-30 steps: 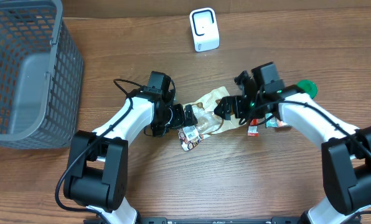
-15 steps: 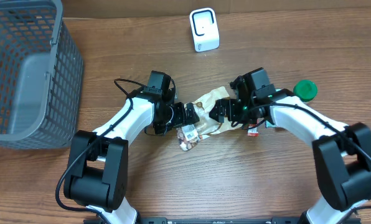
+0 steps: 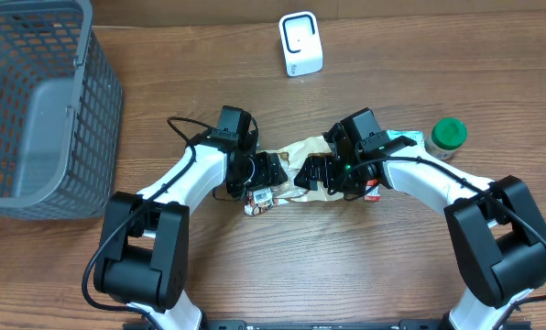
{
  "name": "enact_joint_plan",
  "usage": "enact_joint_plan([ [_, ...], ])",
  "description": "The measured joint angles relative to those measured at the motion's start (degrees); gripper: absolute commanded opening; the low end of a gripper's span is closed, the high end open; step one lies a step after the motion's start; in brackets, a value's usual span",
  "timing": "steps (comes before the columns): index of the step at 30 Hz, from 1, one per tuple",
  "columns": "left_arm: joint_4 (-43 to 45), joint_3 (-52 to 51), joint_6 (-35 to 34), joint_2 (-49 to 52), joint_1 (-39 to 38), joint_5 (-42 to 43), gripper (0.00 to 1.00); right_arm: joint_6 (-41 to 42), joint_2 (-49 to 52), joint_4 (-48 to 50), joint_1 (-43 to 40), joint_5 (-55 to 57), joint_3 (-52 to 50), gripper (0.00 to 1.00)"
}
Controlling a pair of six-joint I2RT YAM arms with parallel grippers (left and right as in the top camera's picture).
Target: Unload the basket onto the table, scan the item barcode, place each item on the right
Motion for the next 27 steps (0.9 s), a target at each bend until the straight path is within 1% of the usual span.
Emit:
enact_joint_plan([
  [5, -0.1, 0.0, 0.2, 0.0, 0.0, -0.6, 0.2, 0.0, 0.0, -0.4, 0.0, -0.3, 0.0, 1.0],
  [6, -0.2, -0.1, 0.0, 0.0, 0.0, -0.6, 0.16, 0.0, 0.0, -0.4, 0.0, -0.3, 0.0, 1.0],
  [10, -1.3, 0.0, 0.7, 0.0, 0.2, -0.1, 0.06, -0.7, 0.0, -1.0, -0.1, -0.8, 0.0, 1.0],
  [11, -1.5, 0.0, 0.9, 0.0, 0.4, 0.3, 0.04, -1.4, 0.0, -1.3, -0.2, -1.0, 0.0, 1.0],
  [18, -4.1, 0.2, 5.1, 0.0, 4.7, 6.5, 0.04, -5.7, -0.1, -6.4, -2.0, -3.0, 1.3, 1.0],
  [27, -9.3, 3.6, 12.4, 0.0, 11.8, 15.5, 0.04, -8.2, -3.7, -7.5, -6.1, -4.5, 3.4, 1.0],
])
